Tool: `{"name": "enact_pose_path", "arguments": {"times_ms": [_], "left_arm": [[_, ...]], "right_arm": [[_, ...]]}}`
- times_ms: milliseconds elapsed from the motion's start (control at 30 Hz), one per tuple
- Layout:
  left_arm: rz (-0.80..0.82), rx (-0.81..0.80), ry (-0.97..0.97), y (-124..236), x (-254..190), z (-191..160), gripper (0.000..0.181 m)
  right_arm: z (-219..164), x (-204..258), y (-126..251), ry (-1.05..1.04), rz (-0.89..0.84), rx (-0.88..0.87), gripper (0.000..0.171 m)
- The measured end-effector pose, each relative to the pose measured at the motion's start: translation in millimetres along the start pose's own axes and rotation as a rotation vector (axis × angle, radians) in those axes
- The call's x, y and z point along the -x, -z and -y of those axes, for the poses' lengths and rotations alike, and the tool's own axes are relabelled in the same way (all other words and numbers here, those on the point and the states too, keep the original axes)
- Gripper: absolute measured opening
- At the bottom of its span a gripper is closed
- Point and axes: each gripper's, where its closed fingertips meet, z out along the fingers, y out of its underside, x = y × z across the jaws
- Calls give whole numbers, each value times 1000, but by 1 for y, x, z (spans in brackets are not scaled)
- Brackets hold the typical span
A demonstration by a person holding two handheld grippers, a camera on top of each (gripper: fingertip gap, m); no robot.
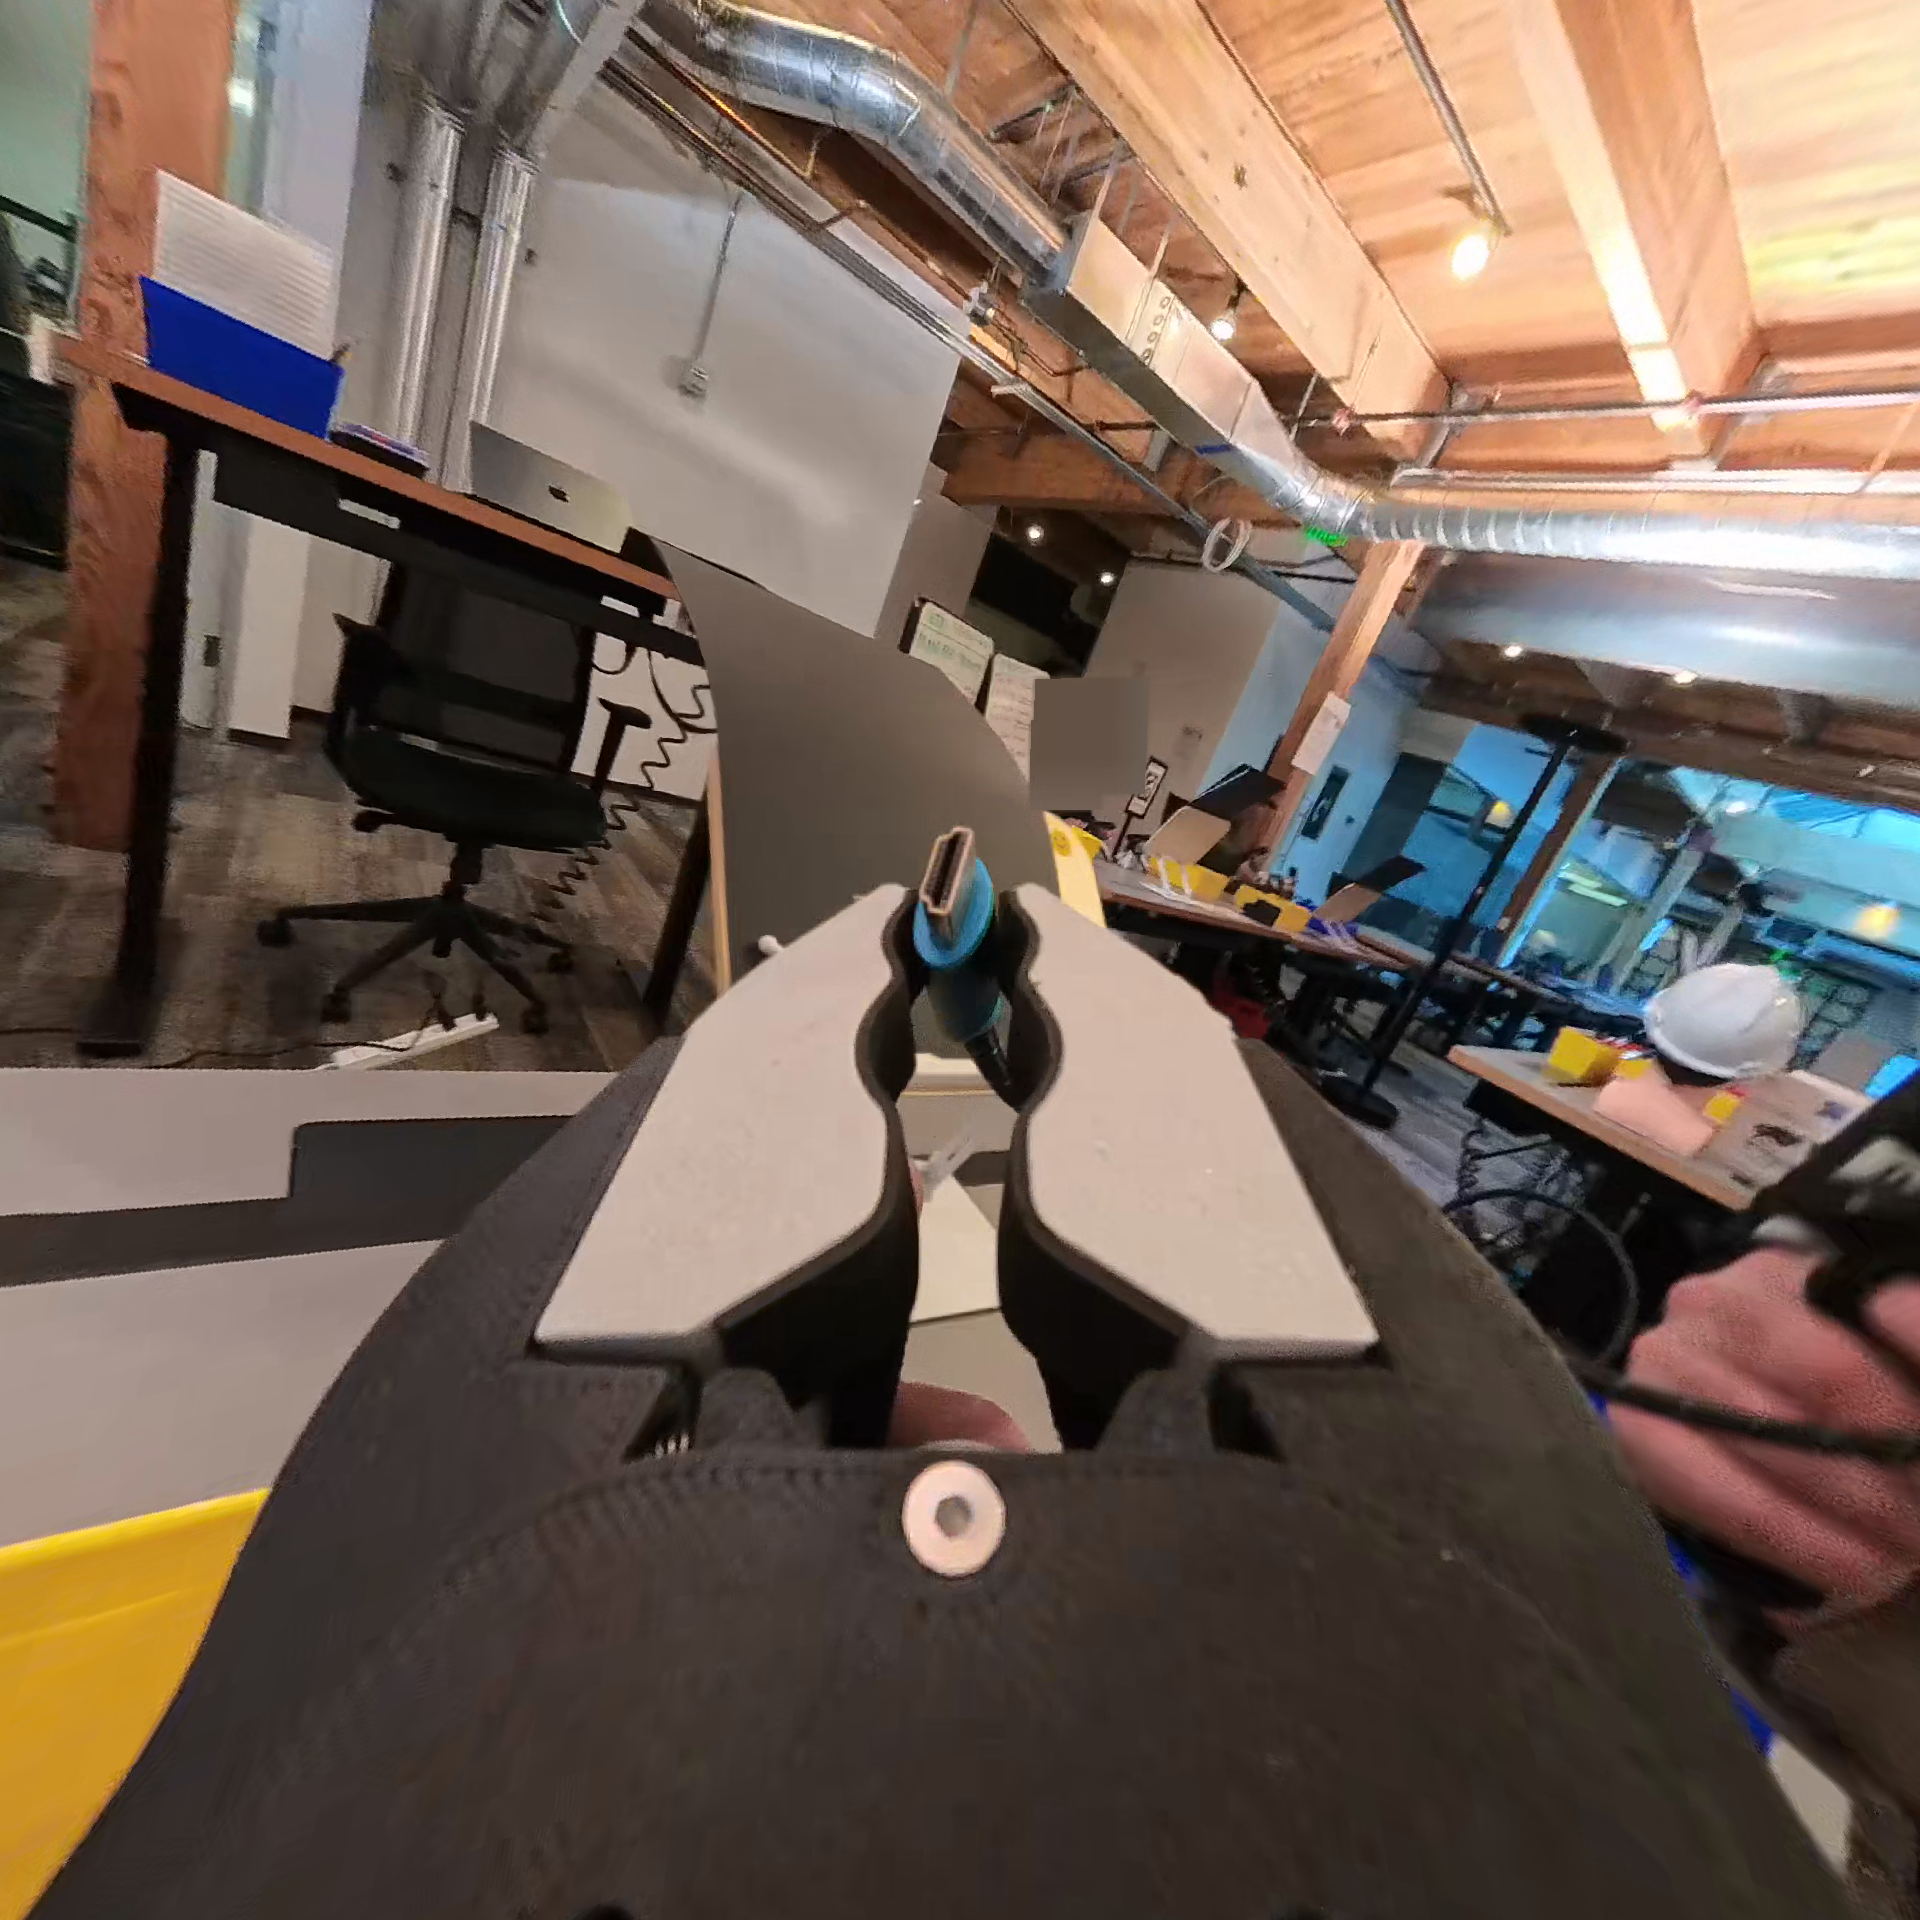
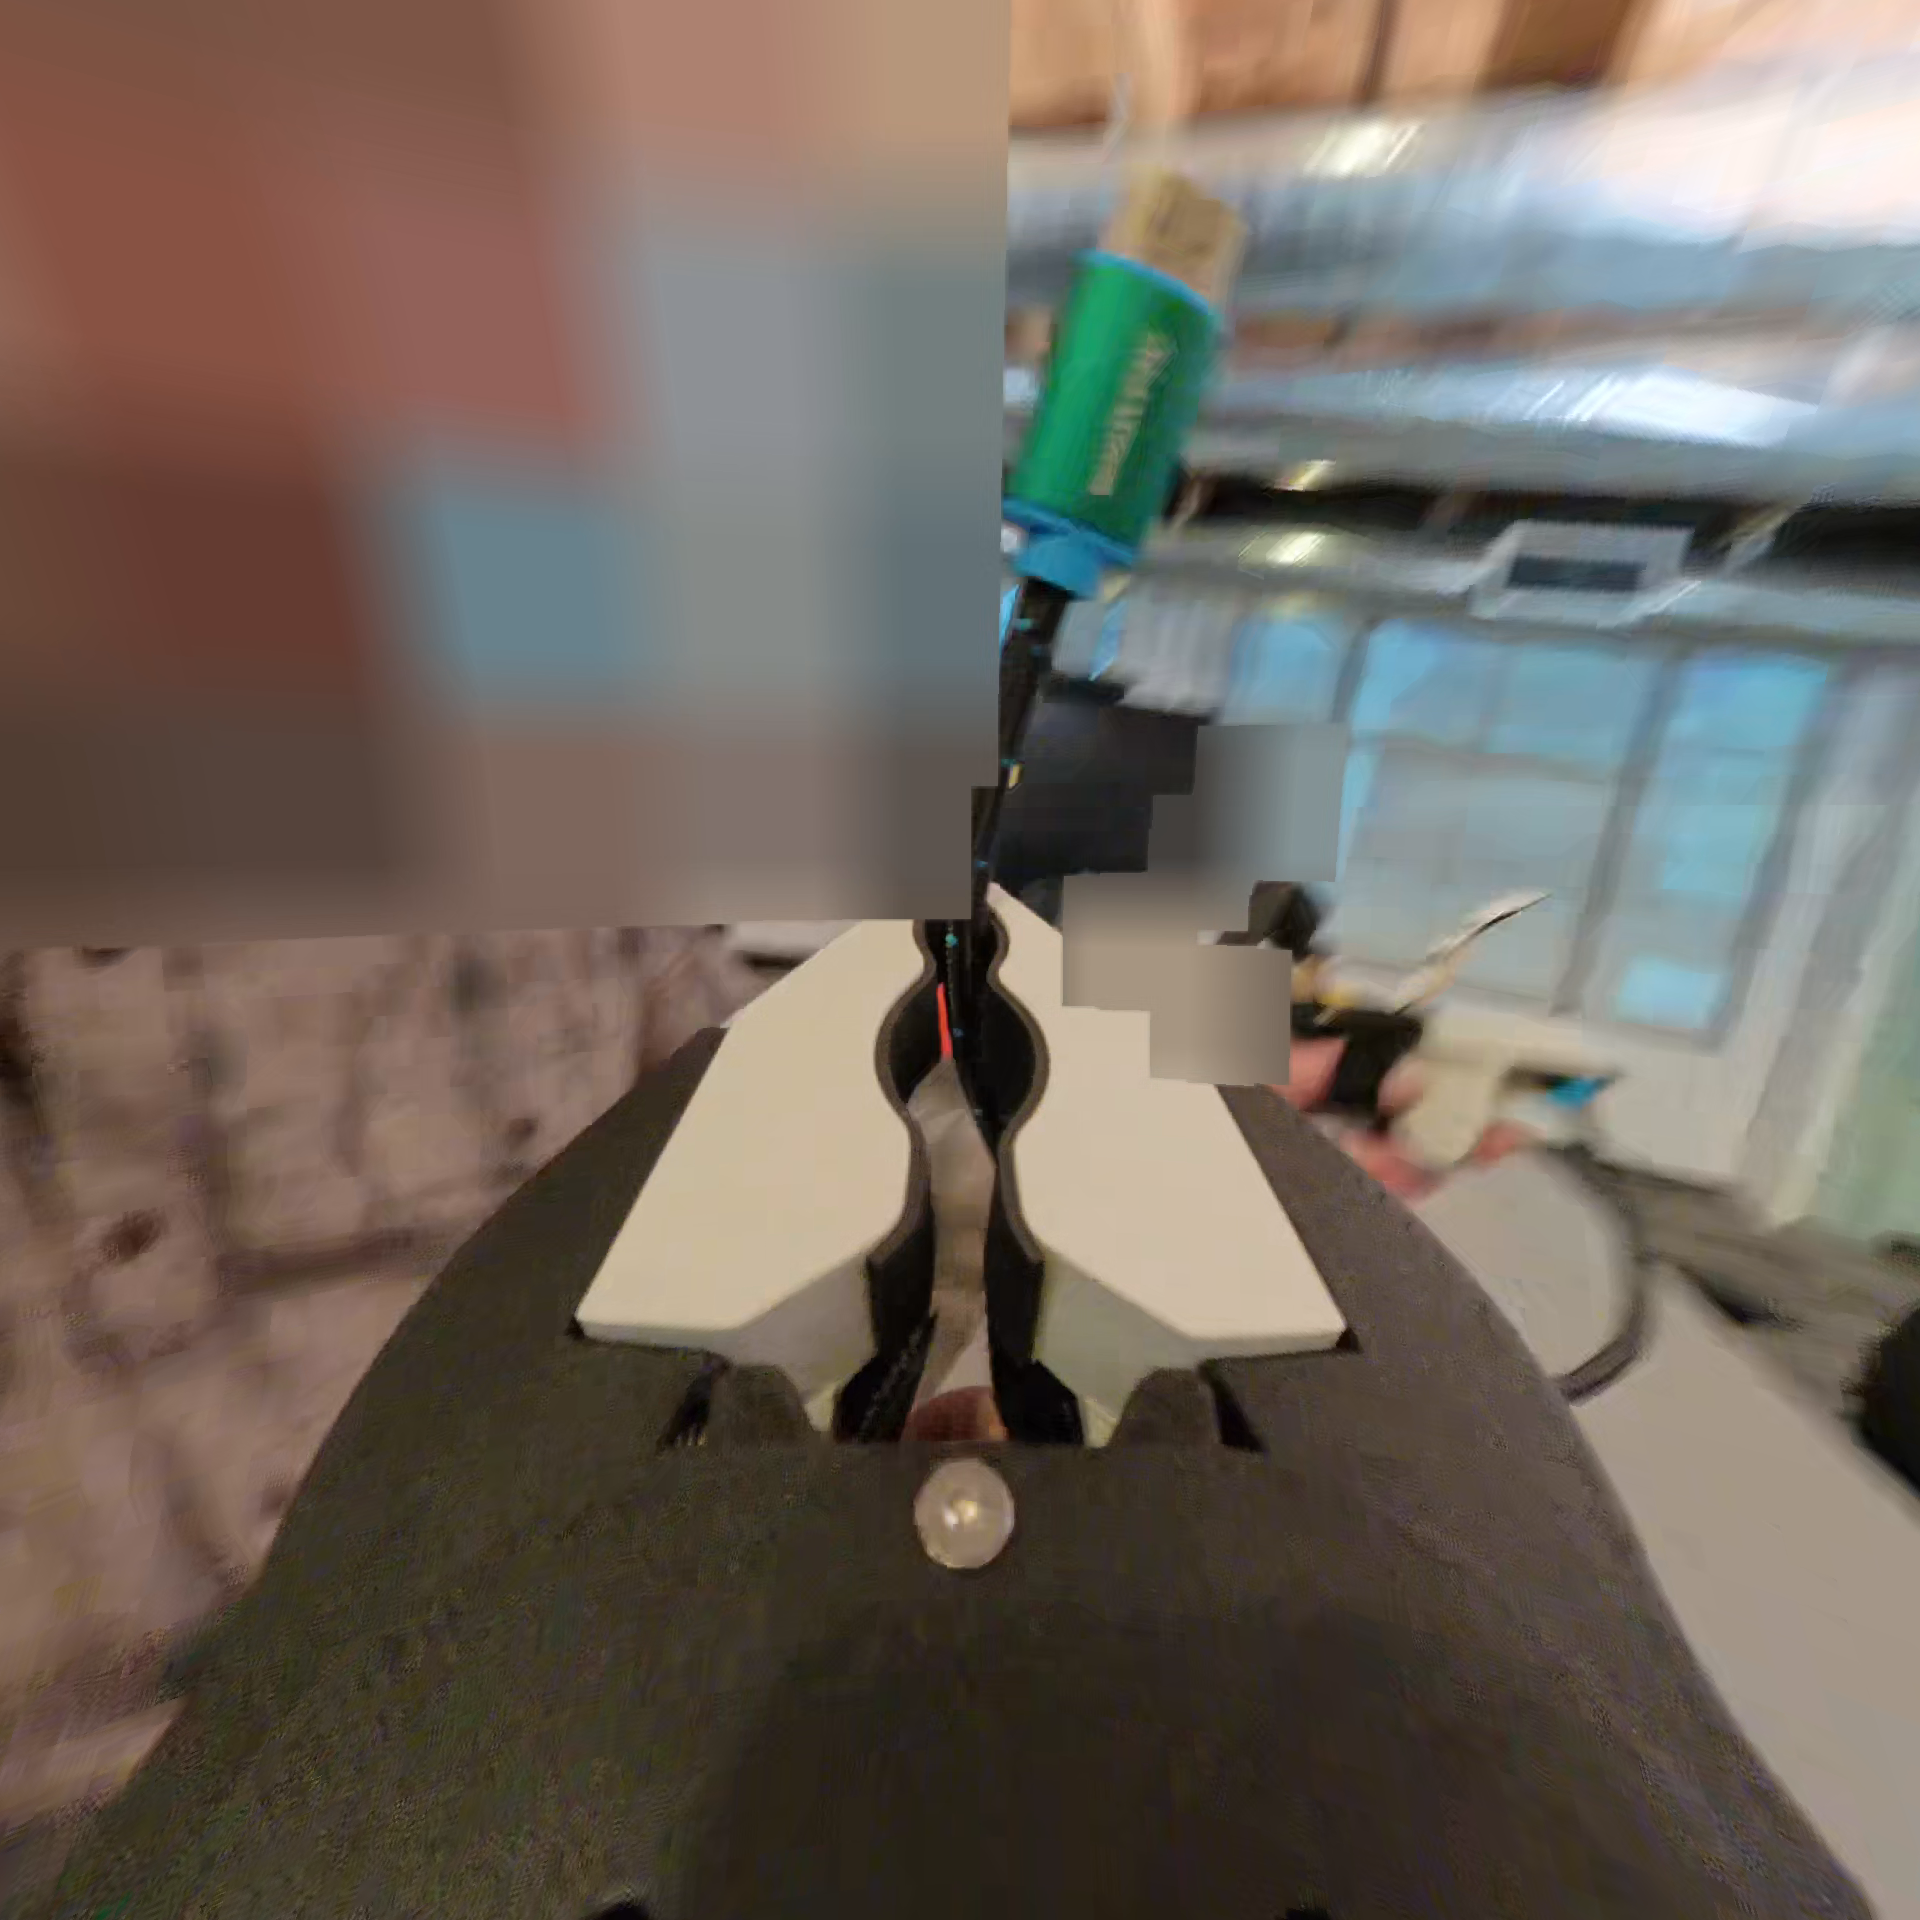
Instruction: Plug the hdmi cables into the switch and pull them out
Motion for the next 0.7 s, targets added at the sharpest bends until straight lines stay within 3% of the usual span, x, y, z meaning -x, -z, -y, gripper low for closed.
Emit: {"name": "enact_pose_path", "arguments": {"times_ms": [33,133,300,433,633,700], "left_arm": [[-17,-17,31,3,4,6,12],[-57,-44,30,10,5,23,11],[-64,-15,-77,8,-12,24,12],[-160,-51,15,16,-24,40,11],[-508,-23,-62,32,-120,44,11],[-582,-7,-119,41,-153,45,11]], "right_arm": [[-21,8,2,-15,30,90,0],[-95,19,8,18,12,534,0],[-149,8,36,121,-79,981,0],[-195,-8,88,258,-135,1395,0],[-217,-49,159,497,-157,1840,0],[-213,-78,181,621,-239,1933,1]]}}
